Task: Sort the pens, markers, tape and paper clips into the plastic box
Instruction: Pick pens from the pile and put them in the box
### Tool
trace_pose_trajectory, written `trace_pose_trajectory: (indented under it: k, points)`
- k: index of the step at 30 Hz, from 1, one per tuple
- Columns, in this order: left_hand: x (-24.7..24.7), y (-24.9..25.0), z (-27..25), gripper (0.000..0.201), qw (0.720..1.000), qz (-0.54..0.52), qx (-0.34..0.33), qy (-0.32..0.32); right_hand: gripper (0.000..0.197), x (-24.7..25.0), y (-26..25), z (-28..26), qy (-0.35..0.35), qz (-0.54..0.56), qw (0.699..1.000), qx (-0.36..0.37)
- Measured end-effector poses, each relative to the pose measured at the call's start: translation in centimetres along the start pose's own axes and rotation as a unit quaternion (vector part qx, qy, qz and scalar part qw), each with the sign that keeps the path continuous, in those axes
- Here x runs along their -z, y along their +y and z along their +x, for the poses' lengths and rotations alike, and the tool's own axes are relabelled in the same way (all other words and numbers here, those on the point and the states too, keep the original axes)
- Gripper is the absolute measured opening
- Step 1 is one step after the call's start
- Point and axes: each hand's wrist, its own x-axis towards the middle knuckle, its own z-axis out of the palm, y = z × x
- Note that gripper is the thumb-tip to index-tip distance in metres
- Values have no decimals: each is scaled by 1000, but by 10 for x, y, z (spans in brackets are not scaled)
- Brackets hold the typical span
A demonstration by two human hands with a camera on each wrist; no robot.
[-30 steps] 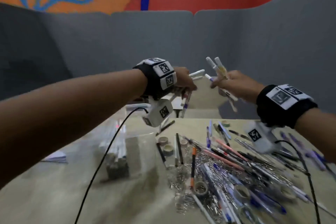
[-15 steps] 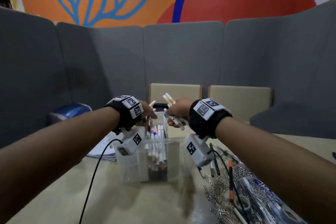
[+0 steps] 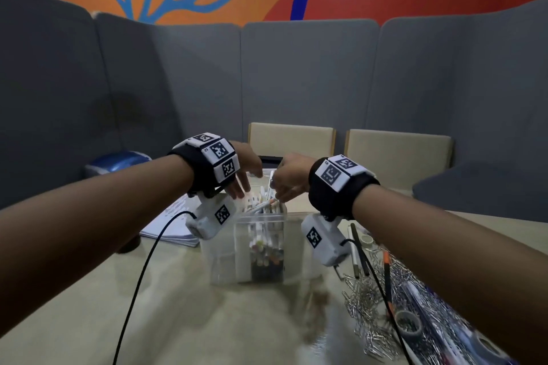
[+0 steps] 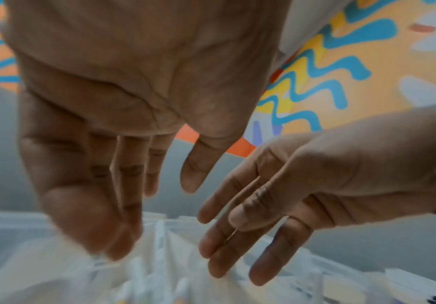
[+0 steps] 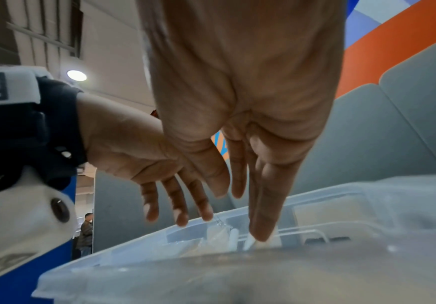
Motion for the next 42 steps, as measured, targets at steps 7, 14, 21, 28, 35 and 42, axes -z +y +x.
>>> trace_pose_trajectory:
  k: [7, 14, 21, 28, 35, 42]
  points:
    - [-30, 52, -23, 20, 990, 35, -129, 32, 23, 48, 32, -45, 37, -33, 996, 76]
    - [-141, 122, -35, 15, 932, 94, -339, -83, 20, 155, 146, -130, 123, -66, 989, -42]
    - [-252, 167, -36, 17, 872, 148, -417, -210, 12, 206, 270, -214, 192, -125, 954, -193]
    - [-306, 150, -34, 14, 811, 234, -485, -227, 19, 187, 347, -247, 71, -266, 901, -336]
    - [-290, 109, -28, 10, 830, 241, -472, -175, 25, 170, 385, -244, 76, -307, 890, -330]
    - [-283, 87, -30, 10, 865, 163, -455, -134, 22, 162, 363, -226, 192, -239, 923, -230]
